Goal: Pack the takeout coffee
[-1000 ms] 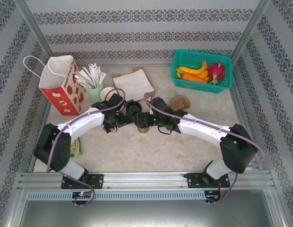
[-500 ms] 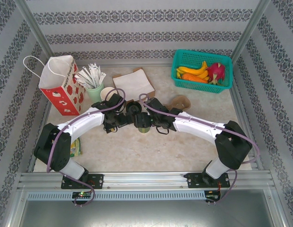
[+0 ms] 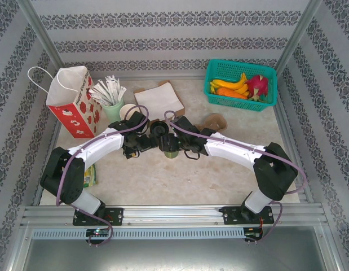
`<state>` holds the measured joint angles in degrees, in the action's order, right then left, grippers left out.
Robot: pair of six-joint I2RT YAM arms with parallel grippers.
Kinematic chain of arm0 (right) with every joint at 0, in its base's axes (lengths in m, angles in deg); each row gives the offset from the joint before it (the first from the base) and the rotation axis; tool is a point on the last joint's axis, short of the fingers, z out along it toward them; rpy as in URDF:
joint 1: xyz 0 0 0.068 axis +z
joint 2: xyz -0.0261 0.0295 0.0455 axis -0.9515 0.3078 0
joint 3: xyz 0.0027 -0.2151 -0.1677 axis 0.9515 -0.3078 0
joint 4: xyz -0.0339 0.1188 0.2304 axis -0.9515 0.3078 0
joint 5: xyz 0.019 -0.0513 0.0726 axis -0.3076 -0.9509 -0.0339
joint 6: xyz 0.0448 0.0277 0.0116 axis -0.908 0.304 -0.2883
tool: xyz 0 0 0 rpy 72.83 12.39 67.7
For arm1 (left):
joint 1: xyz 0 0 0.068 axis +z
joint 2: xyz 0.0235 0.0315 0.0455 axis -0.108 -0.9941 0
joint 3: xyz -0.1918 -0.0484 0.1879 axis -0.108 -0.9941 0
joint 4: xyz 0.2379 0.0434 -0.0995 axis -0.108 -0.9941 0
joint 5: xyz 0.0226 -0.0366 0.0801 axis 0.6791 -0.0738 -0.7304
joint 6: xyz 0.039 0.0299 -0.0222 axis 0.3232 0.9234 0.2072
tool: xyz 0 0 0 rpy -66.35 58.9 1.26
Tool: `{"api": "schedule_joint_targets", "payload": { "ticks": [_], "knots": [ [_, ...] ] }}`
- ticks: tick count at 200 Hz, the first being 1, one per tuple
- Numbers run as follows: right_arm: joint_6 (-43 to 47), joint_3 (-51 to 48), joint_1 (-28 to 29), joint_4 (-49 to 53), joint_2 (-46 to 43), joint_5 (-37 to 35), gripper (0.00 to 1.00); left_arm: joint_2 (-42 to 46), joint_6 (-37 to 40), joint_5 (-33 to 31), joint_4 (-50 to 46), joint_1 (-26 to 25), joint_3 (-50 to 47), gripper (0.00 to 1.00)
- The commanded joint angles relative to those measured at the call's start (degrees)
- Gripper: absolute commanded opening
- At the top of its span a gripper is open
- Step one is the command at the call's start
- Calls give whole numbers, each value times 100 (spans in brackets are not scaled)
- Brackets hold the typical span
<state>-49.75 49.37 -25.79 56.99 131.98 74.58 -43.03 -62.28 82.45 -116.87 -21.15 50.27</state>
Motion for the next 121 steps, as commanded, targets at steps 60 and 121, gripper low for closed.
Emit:
{"api": "schedule_joint_targets", "payload": {
  "ticks": [60,121],
  "knots": [
    [-29,-514,-5,742,482,353,80,-75,122,115,-7,13,115,100],
    [52,-877,11,582,687,461,78,-86,133,192,63,16,76,100]
  ]
}}
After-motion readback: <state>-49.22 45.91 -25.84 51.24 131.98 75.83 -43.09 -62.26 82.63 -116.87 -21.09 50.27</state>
